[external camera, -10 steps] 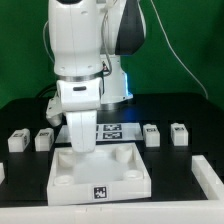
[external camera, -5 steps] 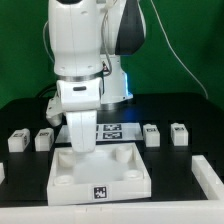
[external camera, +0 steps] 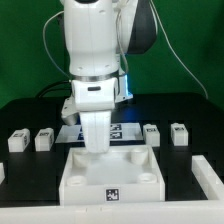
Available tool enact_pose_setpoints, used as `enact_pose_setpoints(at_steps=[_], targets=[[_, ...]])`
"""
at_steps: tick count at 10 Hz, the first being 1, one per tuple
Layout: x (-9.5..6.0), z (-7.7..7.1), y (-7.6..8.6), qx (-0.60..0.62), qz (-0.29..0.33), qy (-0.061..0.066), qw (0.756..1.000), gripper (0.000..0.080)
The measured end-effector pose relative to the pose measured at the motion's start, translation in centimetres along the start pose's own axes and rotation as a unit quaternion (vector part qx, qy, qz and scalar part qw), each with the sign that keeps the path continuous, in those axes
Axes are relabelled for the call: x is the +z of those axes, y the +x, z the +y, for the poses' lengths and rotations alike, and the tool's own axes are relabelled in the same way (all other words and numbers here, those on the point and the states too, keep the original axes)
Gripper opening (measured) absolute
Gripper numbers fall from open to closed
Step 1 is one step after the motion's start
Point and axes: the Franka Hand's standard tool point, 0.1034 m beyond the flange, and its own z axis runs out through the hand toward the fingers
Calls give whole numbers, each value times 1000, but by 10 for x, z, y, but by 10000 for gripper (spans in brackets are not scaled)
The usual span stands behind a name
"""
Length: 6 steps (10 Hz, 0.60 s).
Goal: Assemble one leg
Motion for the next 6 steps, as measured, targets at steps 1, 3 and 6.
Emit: enact_pose_setpoints(at_steps=[1,3,6], targets=[[-1,7,9,-5,3,-4,1000,60],[-4,22,28,-1,9,-11,1000,60],[-6,28,29,0,10,-14,1000,60]])
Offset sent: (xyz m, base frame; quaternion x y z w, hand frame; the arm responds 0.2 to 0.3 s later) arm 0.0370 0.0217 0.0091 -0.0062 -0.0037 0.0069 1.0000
